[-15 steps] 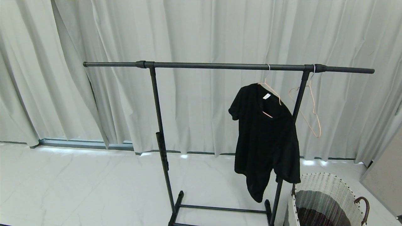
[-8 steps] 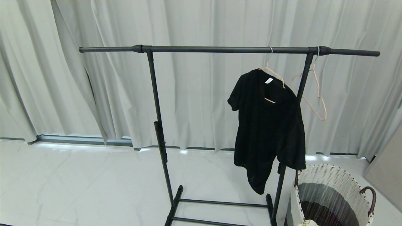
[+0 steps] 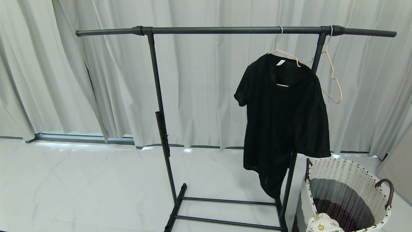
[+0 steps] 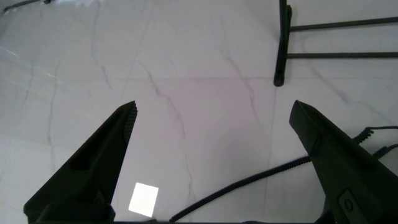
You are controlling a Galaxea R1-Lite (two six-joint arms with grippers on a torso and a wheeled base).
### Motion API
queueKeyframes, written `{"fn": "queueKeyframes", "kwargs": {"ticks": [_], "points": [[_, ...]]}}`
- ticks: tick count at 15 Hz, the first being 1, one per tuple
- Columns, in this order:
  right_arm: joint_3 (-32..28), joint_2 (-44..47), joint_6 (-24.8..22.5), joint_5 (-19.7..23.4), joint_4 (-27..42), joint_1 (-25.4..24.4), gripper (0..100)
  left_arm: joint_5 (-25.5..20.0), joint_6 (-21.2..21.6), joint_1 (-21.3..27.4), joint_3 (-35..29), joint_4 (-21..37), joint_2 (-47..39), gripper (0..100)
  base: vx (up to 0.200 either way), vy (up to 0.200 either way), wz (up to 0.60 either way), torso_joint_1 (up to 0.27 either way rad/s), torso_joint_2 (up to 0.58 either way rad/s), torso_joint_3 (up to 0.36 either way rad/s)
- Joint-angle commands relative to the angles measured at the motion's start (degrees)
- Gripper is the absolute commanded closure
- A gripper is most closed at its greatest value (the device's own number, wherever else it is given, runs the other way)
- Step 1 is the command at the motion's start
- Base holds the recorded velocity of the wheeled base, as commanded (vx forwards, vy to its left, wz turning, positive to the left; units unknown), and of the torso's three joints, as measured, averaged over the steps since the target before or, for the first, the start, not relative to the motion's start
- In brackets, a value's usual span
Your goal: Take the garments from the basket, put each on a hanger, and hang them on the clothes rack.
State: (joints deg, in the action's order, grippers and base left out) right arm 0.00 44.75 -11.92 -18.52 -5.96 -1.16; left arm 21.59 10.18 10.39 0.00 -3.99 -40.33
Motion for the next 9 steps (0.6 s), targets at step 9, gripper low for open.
{"fn": "queueKeyframes", "kwargs": {"ticks": [9], "points": [[0.00, -1.07, -0.03, -0.12, -0.02, -1.13, 0, 0.03, -0.07, 0.60, 0.00, -0.06, 0.60, 0, 0.000, 0.000, 0.00, -0.012, 0.04, 0.026]]}}
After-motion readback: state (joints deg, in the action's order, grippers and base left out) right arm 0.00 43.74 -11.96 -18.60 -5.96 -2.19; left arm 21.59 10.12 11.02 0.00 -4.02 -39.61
